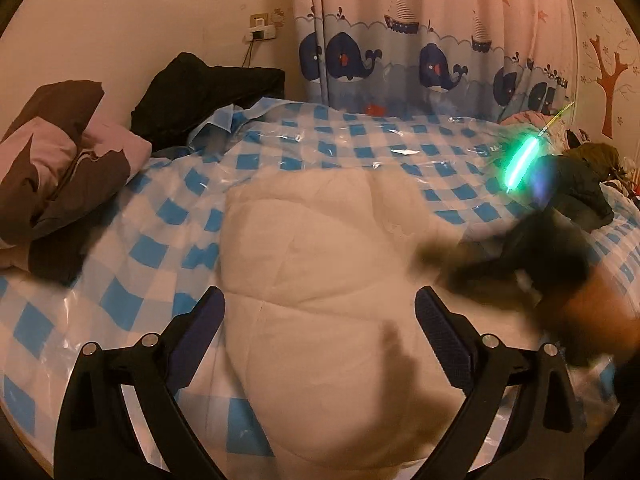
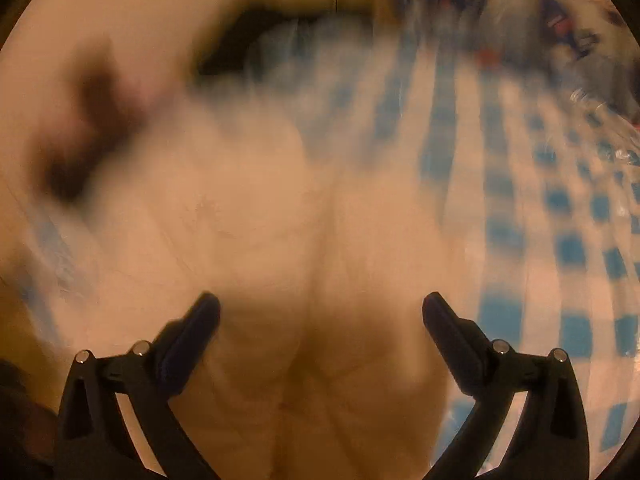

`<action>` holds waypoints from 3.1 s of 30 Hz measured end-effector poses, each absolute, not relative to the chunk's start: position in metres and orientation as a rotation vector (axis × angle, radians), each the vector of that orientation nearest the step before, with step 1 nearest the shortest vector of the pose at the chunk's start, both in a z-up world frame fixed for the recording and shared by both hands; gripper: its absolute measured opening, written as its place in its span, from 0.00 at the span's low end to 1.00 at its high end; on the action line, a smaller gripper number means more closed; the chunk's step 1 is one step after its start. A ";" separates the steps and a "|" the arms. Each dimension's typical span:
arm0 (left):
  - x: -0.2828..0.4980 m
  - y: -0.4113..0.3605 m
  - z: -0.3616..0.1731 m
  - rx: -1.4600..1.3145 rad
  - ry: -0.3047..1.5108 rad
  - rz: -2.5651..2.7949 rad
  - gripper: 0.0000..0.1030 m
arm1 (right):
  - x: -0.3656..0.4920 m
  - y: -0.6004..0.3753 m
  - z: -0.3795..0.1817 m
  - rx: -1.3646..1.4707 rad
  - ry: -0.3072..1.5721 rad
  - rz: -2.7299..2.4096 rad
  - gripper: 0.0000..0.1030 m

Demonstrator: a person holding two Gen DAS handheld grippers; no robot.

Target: Fold large clothes

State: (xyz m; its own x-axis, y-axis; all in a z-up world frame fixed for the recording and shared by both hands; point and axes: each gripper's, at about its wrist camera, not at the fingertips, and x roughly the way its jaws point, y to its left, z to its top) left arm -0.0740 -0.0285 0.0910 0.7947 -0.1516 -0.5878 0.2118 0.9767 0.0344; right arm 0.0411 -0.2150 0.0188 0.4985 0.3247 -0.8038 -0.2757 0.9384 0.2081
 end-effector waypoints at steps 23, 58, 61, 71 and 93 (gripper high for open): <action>-0.076 -0.057 0.107 0.067 0.645 -0.060 0.90 | -0.056 -0.241 0.137 0.029 0.696 0.175 0.94; -0.084 -0.049 0.110 0.041 0.670 -0.039 0.90 | -0.058 -0.211 0.113 -0.110 0.749 0.082 0.94; -0.084 -0.050 0.109 0.043 0.671 -0.037 0.90 | -0.057 -0.211 0.113 -0.108 0.750 0.083 0.94; -0.084 -0.049 0.109 0.041 0.670 -0.038 0.91 | -0.058 -0.210 0.113 -0.109 0.751 0.082 0.94; -0.083 -0.048 0.109 0.042 0.671 -0.041 0.91 | -0.058 -0.208 0.113 -0.107 0.749 0.080 0.94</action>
State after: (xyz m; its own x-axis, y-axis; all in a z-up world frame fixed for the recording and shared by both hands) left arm -0.0829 -0.0477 0.1094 0.7826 -0.0240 -0.6221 0.0513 0.9983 0.0261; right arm -0.0582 -0.2081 0.1134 0.7295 0.0344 -0.6831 -0.1105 0.9915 -0.0681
